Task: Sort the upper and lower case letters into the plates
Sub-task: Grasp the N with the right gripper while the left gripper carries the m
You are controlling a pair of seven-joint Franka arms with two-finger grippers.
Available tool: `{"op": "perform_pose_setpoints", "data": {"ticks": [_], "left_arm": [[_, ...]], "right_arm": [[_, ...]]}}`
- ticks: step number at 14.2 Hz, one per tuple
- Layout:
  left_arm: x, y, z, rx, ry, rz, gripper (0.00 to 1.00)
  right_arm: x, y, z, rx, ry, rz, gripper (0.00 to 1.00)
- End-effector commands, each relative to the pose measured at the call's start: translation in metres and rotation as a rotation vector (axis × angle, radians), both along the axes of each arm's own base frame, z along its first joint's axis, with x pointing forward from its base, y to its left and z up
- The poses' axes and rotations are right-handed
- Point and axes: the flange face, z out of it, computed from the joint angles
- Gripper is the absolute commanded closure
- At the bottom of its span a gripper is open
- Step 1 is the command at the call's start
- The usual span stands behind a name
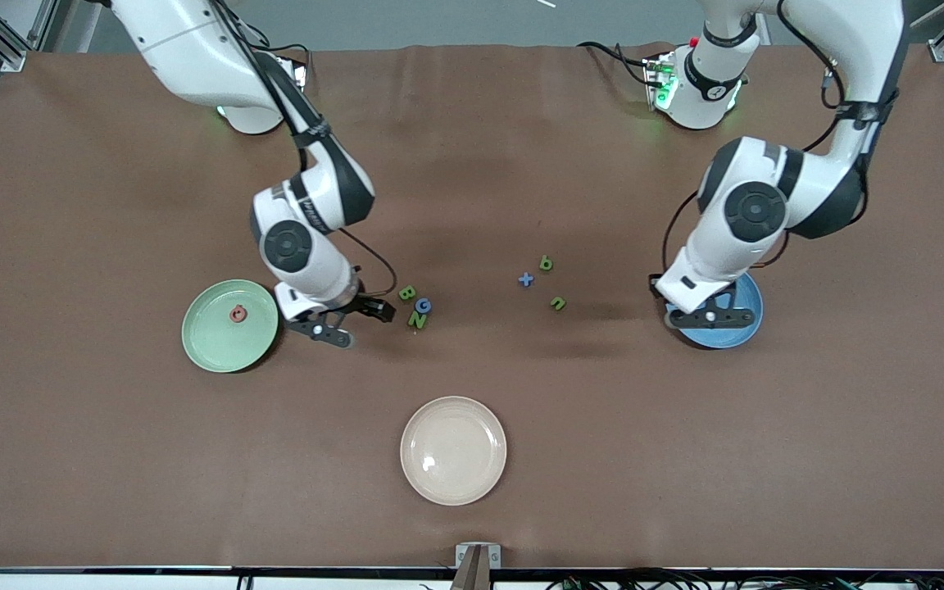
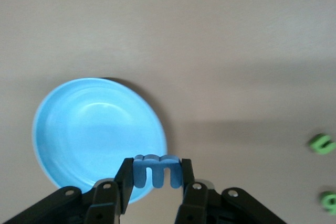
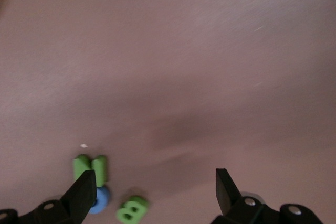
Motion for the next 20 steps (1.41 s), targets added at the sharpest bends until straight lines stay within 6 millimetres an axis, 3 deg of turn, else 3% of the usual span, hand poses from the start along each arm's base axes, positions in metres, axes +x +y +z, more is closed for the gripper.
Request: {"op": "perform_pose_setpoints", "data": {"ticks": [1, 4, 7, 9, 12, 15, 16, 18, 20], "left_arm": [[-0.029, 0.04, -0.027, -0.021, -0.065, -0.065, 0.73], [-0.045, 0.048, -0.059, -0.042, -0.083, -0.087, 0.73], [-0.047, 0.075, -0.076, -0.016, -0.077, -0.11, 0.73], [-0.052, 0.077, -0.085, -0.006, -0.059, -0.123, 0.72], [-0.054, 0.077, -0.095, -0.011, -0.049, -0.126, 0.72], [-0.061, 0.094, -0.12, -0.039, -0.075, -0.101, 0.72], [-0.063, 0.094, -0.125, -0.038, -0.073, -0.114, 0.72], [-0.064, 0.094, -0.128, -0.037, -0.069, -0.117, 0.72], [-0.064, 0.096, -0.131, -0.038, -0.064, -0.113, 0.7]], "right_arm": [[0.006, 0.027, -0.023, 0.006, -0.023, -0.044, 0.0], [-0.002, 0.045, -0.039, 0.018, -0.048, -0.044, 0.05], [-0.005, 0.06, -0.048, 0.017, -0.049, -0.062, 0.11], [-0.007, 0.062, -0.051, 0.01, -0.05, -0.055, 0.2], [-0.007, 0.062, -0.05, 0.003, -0.054, -0.044, 0.48], [-0.007, 0.061, -0.049, 0.001, -0.052, -0.045, 0.87], [-0.004, 0.056, -0.047, 0.0, -0.049, -0.053, 0.97], [0.005, 0.04, -0.041, -0.011, -0.037, -0.062, 1.0], [0.016, 0.009, -0.013, -0.038, 0.006, -0.024, 1.0]]}}
